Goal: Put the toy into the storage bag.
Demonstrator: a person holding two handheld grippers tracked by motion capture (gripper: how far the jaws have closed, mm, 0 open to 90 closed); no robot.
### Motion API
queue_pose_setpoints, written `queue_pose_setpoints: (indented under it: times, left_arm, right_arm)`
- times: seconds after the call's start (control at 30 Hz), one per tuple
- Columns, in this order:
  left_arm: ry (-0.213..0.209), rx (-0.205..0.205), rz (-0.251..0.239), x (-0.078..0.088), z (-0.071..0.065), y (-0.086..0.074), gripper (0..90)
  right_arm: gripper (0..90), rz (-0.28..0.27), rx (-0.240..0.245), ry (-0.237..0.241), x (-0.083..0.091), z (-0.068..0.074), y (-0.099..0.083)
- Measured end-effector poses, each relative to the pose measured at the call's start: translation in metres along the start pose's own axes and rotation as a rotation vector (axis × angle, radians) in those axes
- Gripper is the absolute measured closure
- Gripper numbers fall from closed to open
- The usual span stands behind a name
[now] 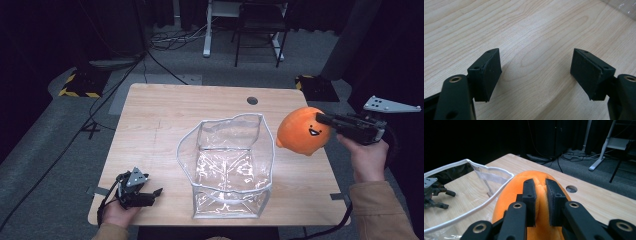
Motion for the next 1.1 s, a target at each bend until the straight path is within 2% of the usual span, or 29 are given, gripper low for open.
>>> queue_pose_setpoints:
  times: [0.7, 0.97, 1.1]
  left_arm:
    - [0.0, -0.003, 0.001, 0.0, 0.0, 0.0, 25.0]
    - [0.0, -0.004, 0.001, 0.0, 0.0, 0.0, 25.0]
    - [0.001, -0.003, 0.001, 0.0, 0.0, 0.0, 25.0]
  right_arm:
    - [79.4, -0.03, 0.051, 0.01, 0.009, 0.017, 0.05]
    - [79.4, -0.038, 0.068, 0.046, 0.0, 0.03, 0.064]
    - [79.4, -0.039, 0.075, 0.073, -0.01, 0.039, 0.071]
Point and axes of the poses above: each handheld gripper's, and its own axes: x roughly backward along the jaws, y roughly out of its top, z roughly to its left, the point moved 6 cm from there along -x, roughly forward along the jaws, and after that the axes turned 14 degrees about -z, right-handed, at the moved point
